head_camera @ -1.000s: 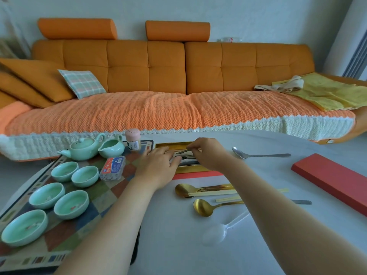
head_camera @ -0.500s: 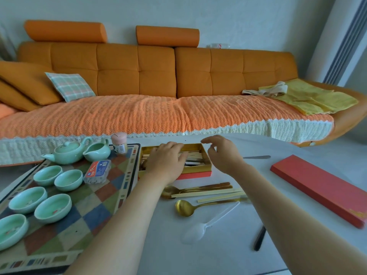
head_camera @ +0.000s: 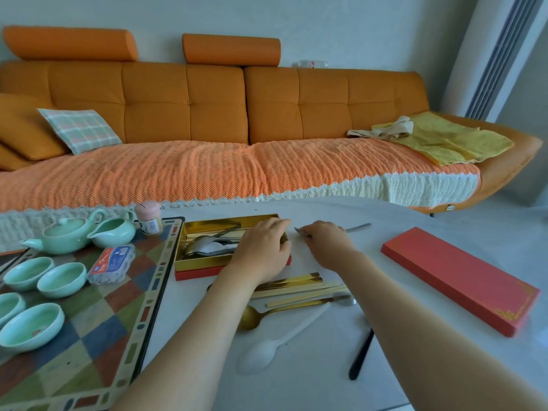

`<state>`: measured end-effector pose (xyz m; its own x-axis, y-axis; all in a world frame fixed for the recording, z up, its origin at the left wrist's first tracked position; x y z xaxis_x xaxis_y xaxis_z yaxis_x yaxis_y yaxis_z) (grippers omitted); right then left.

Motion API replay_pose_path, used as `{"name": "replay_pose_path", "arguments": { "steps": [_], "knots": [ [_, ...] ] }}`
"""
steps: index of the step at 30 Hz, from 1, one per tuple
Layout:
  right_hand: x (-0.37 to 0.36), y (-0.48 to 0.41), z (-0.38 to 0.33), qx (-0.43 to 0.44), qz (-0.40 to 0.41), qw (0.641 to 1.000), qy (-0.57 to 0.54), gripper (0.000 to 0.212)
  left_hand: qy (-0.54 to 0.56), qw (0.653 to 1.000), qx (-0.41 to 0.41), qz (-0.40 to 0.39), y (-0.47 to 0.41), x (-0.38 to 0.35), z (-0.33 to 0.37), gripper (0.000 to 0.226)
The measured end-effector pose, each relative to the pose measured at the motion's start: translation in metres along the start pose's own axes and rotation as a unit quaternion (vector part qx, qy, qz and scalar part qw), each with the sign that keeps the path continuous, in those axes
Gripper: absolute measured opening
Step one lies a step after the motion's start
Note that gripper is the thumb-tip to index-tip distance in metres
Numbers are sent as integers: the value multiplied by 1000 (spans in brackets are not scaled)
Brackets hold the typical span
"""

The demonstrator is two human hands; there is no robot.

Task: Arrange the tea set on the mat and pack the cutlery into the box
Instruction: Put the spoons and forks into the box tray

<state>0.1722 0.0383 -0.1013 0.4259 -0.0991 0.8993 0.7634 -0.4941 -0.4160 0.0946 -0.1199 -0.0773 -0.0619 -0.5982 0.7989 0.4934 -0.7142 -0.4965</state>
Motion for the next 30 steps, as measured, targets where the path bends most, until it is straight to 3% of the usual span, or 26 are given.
{"name": "replay_pose_path", "arguments": {
  "steps": [5,11,17,20,26,30],
  "knots": [
    [8,1,-12,70,75,994,23,27,41,997,-9,62,1,9,1,49],
    [33,1,-47,166,178,967,-75,18,101,981,-3,163,3,29,-5,45],
    [54,4,-83,142,165,952,-214,17,179,963,53,192,11,60,-34,16],
    [57,3,-91,136,156,955,-214,13,226,950,120,178,16,72,-53,17],
    [43,-2,-99,128,137,965,-186,30,274,899,257,226,18,93,-94,24],
    [27,-10,-111,107,104,966,-212,35,198,916,276,214,24,93,-108,27]
  ]
}}
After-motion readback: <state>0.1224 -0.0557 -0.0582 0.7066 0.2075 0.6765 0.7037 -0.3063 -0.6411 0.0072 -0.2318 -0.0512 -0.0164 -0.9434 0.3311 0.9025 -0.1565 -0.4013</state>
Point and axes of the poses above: each hand's wrist, its own y-axis away from the middle knuckle, its own x-axis out of the back of the hand, z = x × y, the point moved 1 cm from there along -y, towards the middle knuckle, and after that the axes turned 15 degrees about z, right-handed, at the moved point
